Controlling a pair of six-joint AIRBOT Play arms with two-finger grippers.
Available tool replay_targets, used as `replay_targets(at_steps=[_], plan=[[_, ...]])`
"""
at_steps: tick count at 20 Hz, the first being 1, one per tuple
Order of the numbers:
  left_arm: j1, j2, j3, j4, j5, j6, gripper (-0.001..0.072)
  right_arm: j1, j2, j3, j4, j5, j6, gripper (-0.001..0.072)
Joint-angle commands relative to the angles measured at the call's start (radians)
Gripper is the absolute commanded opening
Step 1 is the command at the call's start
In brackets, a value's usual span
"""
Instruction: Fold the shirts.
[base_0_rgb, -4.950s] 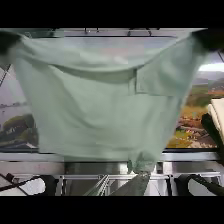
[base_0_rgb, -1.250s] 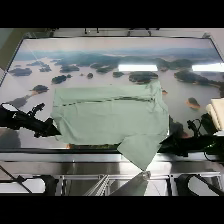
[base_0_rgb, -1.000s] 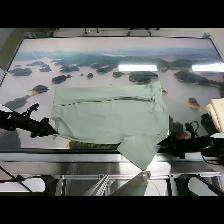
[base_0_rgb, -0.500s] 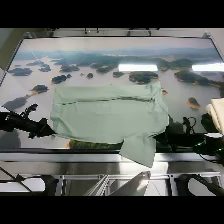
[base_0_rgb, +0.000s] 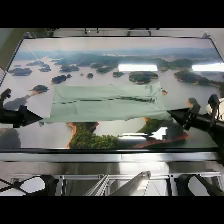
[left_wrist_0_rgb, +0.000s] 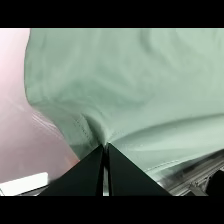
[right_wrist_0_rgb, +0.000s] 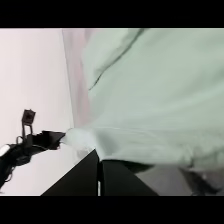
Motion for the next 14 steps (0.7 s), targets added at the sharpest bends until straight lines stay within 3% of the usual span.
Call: replay_targets(at_steps=[1,8,14], plan=[[-0.064,-0.074,0.159,-0.026,-0.009,-0.032,0.0021,0.150,-0.146,0.183,0.038,-0.178,-0.036,0.0019],[-0.243,-0.447,0.643,-0.019,0.023,-0.108,0.0021,0.257,-0.661,0.618,0.037,-0.250,-0.058,0.0019],[-0.289,-0.735,0.919,0.054,-0.066,-0.209,0.0024,0.256,-0.842,0.690,0.023,-0.283,-0.126,0.0020]])
